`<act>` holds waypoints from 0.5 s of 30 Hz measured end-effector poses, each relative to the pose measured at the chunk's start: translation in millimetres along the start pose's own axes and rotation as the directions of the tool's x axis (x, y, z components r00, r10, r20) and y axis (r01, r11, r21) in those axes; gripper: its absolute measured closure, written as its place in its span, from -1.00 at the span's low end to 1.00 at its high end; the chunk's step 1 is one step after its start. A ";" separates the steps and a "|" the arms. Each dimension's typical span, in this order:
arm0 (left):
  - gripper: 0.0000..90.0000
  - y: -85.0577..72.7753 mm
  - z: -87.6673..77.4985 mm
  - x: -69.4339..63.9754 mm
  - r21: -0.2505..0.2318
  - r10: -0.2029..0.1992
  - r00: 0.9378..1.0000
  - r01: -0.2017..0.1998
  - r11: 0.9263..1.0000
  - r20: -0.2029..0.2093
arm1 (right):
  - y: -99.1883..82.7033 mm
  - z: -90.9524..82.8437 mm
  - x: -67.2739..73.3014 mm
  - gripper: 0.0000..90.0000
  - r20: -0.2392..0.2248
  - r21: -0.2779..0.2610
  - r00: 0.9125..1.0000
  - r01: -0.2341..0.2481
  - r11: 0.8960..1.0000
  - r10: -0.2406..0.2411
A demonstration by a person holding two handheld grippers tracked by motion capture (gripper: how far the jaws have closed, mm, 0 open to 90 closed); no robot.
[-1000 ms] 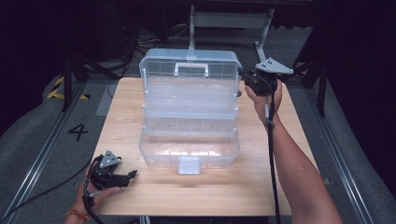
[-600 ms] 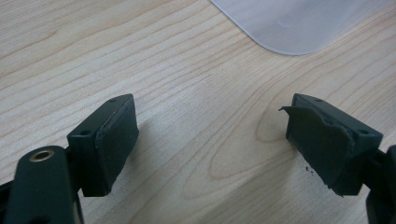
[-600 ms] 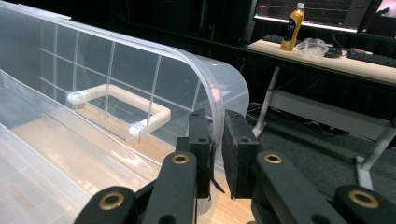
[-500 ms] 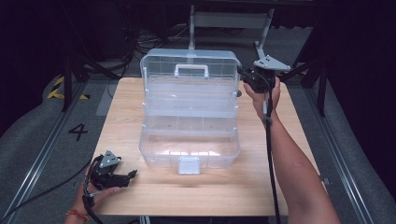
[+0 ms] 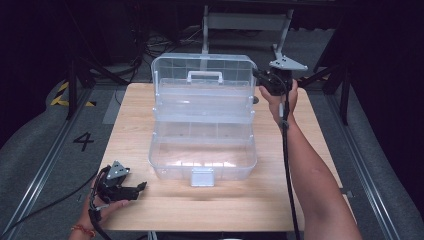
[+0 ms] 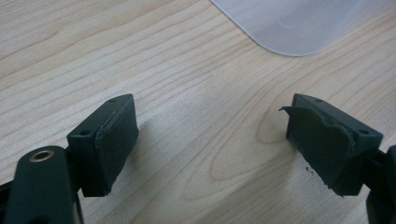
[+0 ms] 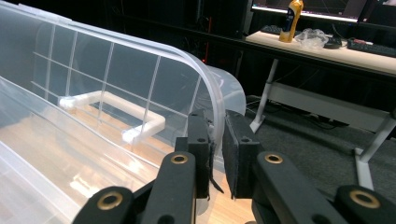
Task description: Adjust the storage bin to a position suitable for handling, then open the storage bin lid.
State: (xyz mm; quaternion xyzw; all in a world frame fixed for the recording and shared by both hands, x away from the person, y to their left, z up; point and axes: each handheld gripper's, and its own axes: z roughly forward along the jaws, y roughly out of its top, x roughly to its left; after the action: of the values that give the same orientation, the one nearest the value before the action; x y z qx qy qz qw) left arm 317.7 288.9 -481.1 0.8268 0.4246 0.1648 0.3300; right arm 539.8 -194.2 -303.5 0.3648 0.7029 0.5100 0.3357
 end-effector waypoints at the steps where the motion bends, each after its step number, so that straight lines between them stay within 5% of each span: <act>1: -0.62 -0.1 -0.1 -0.1 0.000 -0.002 1.000 0.002 1.000 -0.001 | -0.3 1.2 -0.7 0.82 0.001 0.001 1.000 0.001 1.000 -0.001; 15: -0.62 -0.9 -0.7 -0.3 0.000 -0.003 1.000 0.003 1.000 -0.003 | -1.9 14.5 -7.5 0.81 -0.002 0.021 1.000 -0.031 0.999 0.031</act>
State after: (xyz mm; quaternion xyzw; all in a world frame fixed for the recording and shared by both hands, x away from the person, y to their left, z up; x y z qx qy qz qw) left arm 316.6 289.3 -481.1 0.8259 0.4266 0.1656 0.3294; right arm 555.5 -194.1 -308.3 0.3785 0.7030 0.5080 0.3232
